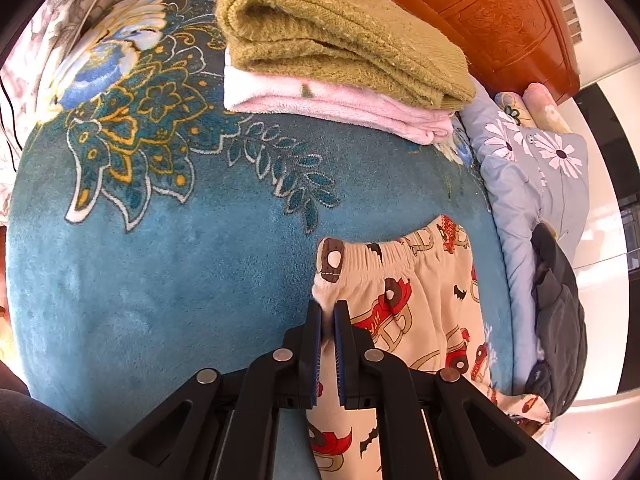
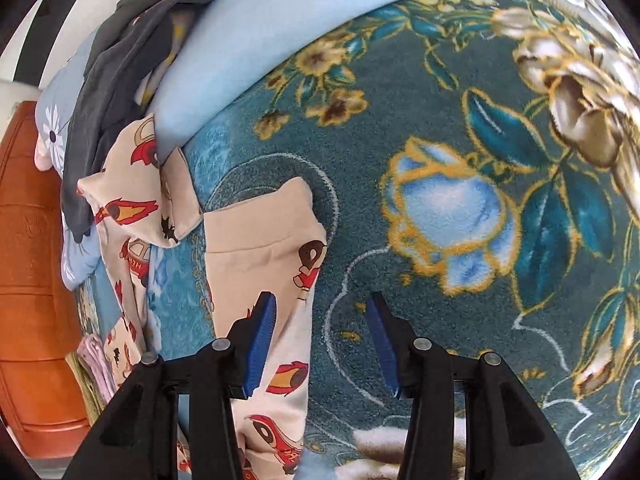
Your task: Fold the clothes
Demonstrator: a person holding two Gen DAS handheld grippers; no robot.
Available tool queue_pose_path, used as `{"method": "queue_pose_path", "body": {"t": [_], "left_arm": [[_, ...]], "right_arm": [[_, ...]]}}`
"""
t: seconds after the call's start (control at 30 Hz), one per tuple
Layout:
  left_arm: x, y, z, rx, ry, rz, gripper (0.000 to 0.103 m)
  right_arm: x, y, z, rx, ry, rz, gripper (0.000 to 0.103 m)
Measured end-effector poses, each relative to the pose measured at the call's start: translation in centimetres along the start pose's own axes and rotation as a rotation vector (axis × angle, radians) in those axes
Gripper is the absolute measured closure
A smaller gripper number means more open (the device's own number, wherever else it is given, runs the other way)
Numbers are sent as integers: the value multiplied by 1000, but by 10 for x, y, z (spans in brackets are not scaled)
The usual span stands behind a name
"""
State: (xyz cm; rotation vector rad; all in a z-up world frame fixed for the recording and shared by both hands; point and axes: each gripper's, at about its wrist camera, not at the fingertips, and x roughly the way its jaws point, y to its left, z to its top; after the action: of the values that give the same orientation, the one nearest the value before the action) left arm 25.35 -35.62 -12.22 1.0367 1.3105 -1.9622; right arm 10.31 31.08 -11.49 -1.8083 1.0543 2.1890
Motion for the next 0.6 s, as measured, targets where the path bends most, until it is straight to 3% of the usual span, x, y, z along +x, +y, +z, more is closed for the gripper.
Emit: {"method": "queue_pose_path", "body": {"t": [0.03, 0.07, 0.17, 0.27, 0.37, 0.43, 0.5, 0.6], "left_arm": [[0, 0, 0, 1, -1, 2, 97], [0, -1, 0, 3, -2, 4, 97], [-1, -1, 0, 11, -6, 8, 97], [-3, -1, 1, 9, -21, 3, 97], [-1, -5, -1, 27, -18, 13, 97], [2, -11, -3, 52, -10, 28, 97], [1, -14, -4, 71, -12, 30, 97], [-5, -10, -2, 59, -26, 10, 97]], "right_arm": [[2, 0, 0, 6, 11, 0, 83], [3, 1, -1, 9, 17, 7, 99], [-13, 3, -6, -5, 10, 84, 99], [-61, 4, -13, -51, -51, 116, 99], [-116, 10, -17, -135, -135, 14, 99], [-128, 19, -14, -172, -153, -69, 99], [-116, 31, -9, -188, -124, -126, 99], [-57, 50, -1, -159, -23, -135, 98]]}}
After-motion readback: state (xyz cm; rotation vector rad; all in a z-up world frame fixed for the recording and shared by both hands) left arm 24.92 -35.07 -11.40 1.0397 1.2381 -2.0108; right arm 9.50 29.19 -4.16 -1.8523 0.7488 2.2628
